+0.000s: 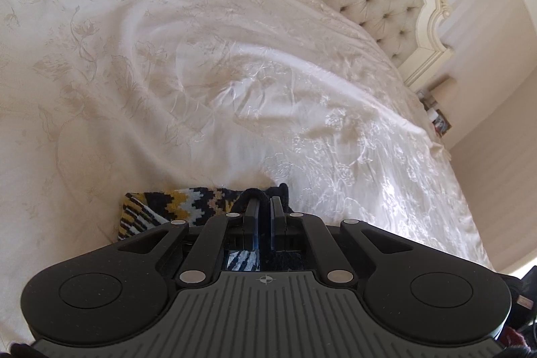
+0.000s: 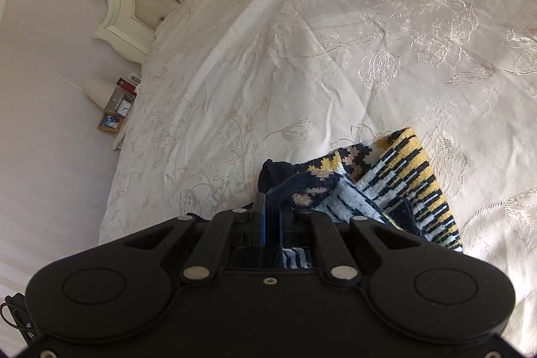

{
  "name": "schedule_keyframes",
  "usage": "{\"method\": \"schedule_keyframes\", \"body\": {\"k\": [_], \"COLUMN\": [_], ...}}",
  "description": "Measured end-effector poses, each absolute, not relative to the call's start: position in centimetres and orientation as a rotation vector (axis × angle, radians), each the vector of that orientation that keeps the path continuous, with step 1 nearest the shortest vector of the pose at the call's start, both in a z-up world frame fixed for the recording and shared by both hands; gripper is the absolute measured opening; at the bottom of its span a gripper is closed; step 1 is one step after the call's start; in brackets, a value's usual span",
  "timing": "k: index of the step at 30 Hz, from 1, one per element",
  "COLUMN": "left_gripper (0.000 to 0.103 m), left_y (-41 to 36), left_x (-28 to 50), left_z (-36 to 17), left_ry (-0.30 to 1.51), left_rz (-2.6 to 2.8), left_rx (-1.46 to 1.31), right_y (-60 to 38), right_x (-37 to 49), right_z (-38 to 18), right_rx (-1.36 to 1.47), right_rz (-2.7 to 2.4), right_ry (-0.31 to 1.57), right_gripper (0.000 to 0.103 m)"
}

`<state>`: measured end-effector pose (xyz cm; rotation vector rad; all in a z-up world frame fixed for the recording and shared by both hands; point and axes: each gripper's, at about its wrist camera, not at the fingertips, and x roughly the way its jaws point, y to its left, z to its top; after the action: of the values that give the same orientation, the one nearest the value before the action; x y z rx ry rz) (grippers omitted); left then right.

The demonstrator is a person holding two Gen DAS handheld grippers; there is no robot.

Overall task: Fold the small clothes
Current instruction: 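Lift the hem with both tools and carry it toward the collar, then lay the hem over the collar and open both tools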

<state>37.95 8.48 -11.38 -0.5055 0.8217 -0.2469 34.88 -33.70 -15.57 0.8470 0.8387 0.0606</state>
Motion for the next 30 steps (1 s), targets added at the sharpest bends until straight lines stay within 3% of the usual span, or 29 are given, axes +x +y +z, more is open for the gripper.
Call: {"method": "schedule_keyframes", "body": {"k": [6,8,10,11,19,30], "left_gripper": [0.008,0.010,0.019,0.026,0.028,0.029], "left_y": [8.3,8.5,8.9,9.1,7.9,1.6], "left_x": [40.9,41.6,42.1,42.3,40.7,33.8], "left_z": [-13.7,-14.1,-13.9,-13.7,-11.9,-15.7], "left_ry": [0.898,0.897,0.884,0.873,0.880,1.039], "left_rz": [-0.213,-0.188,-0.169,-0.170,-0.249,-0.397], "left_rx": [-0.506,-0.515,-0.511,-0.508,-0.331,0.018], "right_y": [-33.7,-33.9,-34.0,-34.1,-31.8,-22.0], "right_x": [37.2,37.8,38.0,38.0,36.8,34.5], "right_z": [-17.1,-17.3,-17.1,-17.0,-16.1,-16.5], "right_rx": [0.832,0.827,0.814,0.813,0.637,0.261], "right_rz": [0.006,-0.006,-0.017,-0.018,0.037,0.249], "right_ry": [0.886,0.893,0.876,0.867,0.910,1.016], "right_gripper": [0.024,0.046,0.061,0.063,0.063,0.063]}}
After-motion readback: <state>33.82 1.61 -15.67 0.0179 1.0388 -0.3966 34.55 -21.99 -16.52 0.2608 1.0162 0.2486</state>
